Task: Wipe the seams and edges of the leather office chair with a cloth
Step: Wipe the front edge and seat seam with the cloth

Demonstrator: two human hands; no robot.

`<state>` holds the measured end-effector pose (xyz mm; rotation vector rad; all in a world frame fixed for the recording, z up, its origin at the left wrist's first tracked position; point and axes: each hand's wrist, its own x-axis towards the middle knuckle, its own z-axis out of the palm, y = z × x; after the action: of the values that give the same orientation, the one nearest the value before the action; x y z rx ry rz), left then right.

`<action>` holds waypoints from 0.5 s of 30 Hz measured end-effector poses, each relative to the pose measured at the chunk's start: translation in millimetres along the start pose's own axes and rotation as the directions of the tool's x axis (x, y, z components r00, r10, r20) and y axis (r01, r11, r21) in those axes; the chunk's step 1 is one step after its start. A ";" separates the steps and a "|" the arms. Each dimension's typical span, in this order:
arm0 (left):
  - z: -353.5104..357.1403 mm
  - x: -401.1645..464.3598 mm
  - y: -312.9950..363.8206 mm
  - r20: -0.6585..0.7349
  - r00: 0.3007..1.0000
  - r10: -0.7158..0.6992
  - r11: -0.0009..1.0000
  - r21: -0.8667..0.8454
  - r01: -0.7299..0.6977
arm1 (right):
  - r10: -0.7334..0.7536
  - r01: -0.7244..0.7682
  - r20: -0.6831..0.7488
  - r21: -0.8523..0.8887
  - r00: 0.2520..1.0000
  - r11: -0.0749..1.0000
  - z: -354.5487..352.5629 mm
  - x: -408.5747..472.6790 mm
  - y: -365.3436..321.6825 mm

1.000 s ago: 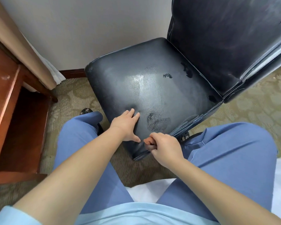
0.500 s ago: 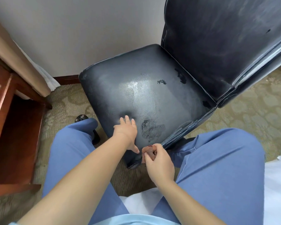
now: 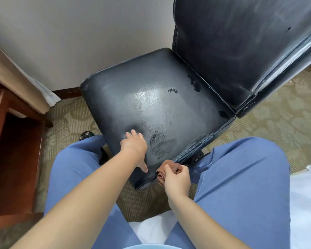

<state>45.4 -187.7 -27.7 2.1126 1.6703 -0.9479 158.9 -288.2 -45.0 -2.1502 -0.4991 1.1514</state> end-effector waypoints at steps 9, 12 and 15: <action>0.3 -4.8 -3.0 0.020 1.000 -0.009 0.996 -0.087 0.011 | 0.040 -0.042 0.020 0.105 0.999 0.994 1.6 0.3 2.0; 5.5 -7.5 1.5 0.002 0.999 -0.034 0.993 -0.109 0.034 | 0.038 -0.042 0.120 0.037 0.992 0.998 3.4 -3.3 3.3; 12.1 -8.8 4.3 -0.029 0.998 -0.053 0.991 -0.124 0.049 | 0.056 -0.065 0.124 0.074 0.991 0.995 5.2 -6.2 5.8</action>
<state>44.7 -202.8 -31.7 2.0241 1.7590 -0.8062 151.3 -294.2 -47.4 -2.0493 -0.4377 1.3205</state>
